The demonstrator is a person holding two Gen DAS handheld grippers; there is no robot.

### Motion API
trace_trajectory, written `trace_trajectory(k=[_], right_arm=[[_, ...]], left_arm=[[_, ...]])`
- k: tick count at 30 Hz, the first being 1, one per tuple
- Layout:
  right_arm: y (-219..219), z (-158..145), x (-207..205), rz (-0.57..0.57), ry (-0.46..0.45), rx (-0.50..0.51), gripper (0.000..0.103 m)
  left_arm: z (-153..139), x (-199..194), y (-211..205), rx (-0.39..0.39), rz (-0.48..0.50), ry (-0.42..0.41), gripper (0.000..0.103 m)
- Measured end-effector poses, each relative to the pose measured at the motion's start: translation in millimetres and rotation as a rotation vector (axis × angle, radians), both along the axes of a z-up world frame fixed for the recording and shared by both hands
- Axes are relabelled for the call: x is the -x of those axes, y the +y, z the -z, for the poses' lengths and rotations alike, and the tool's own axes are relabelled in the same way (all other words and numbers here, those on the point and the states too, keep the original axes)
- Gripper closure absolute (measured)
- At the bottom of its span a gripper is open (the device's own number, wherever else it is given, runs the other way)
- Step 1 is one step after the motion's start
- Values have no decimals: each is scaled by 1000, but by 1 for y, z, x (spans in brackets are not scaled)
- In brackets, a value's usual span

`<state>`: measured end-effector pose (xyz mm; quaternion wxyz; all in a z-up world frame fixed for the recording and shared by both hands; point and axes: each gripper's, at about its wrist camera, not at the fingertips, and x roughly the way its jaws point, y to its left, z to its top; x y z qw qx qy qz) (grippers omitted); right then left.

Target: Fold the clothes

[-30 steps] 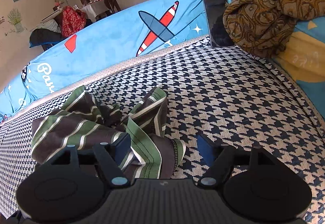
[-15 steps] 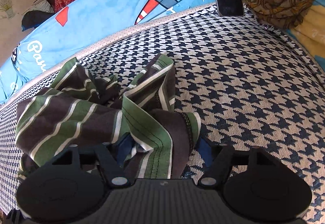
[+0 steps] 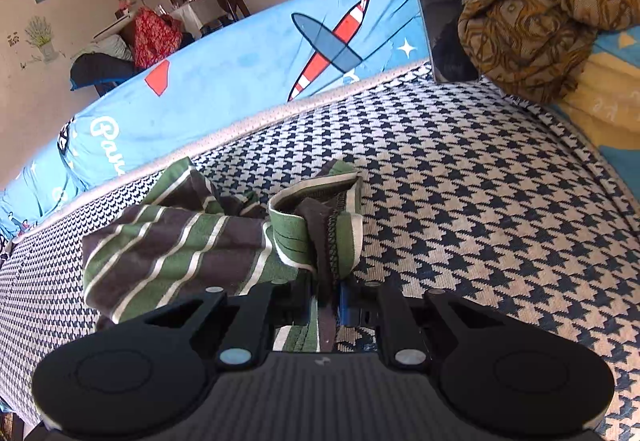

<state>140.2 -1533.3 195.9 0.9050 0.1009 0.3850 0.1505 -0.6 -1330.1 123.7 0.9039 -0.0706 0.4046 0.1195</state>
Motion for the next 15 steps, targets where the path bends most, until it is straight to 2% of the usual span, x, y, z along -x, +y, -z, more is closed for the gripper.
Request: trace_trajectory(k=[6, 15], right_arm=[[-23, -11, 10, 74, -26, -6, 90], [-53, -23, 24, 179, -51, 1, 90]], left_arm=[[5, -3, -10, -5, -16, -7, 0], [18, -9, -2, -12, -16, -10, 0]])
